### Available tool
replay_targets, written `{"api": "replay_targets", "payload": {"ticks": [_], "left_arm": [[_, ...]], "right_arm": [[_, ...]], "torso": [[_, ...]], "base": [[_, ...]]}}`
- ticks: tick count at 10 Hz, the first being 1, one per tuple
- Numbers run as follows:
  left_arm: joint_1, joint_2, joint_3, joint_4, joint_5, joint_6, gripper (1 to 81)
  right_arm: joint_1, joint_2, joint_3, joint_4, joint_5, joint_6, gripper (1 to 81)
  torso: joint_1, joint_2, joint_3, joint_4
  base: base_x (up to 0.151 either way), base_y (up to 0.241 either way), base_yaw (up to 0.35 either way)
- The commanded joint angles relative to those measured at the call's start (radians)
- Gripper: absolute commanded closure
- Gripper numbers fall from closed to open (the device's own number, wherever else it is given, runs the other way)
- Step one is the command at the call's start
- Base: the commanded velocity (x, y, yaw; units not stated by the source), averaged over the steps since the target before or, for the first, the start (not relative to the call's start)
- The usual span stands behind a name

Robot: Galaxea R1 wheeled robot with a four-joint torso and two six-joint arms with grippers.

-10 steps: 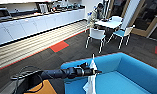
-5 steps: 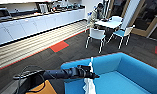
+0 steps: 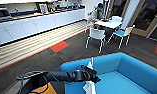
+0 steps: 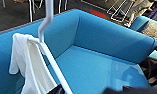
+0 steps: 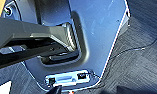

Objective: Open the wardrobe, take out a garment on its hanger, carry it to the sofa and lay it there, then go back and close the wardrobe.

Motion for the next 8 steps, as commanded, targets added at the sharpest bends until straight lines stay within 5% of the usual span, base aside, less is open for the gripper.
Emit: {"api": "replay_targets", "payload": {"ticks": [1,3,6,8], "left_arm": [[-0.072,0.045,0.094,0.203,0.127,0.001,1.0],[0.014,0.034,0.062,0.206,0.074,-0.034,1.0],[0.187,-0.019,-0.044,0.200,-0.150,-0.065,1.0],[0.310,-0.087,-0.163,0.165,-0.428,-0.068,1.0]], "right_arm": [[0.001,0.007,0.003,-0.003,-0.067,-0.002,1.0],[0.001,0.007,0.003,-0.001,-0.067,-0.002,1.0],[0.001,0.008,0.003,-0.001,-0.067,-0.002,1.0],[0.002,0.011,0.003,-0.003,-0.067,-0.003,1.0]], "torso": [[0.000,0.000,0.000,0.000],[0.000,0.000,0.000,0.000],[0.000,0.000,0.000,0.000],[0.000,0.000,0.000,0.000]], "base": [[0.000,0.000,0.000],[0.000,0.000,0.000],[0.000,0.000,0.000],[0.000,0.000,0.000]]}}
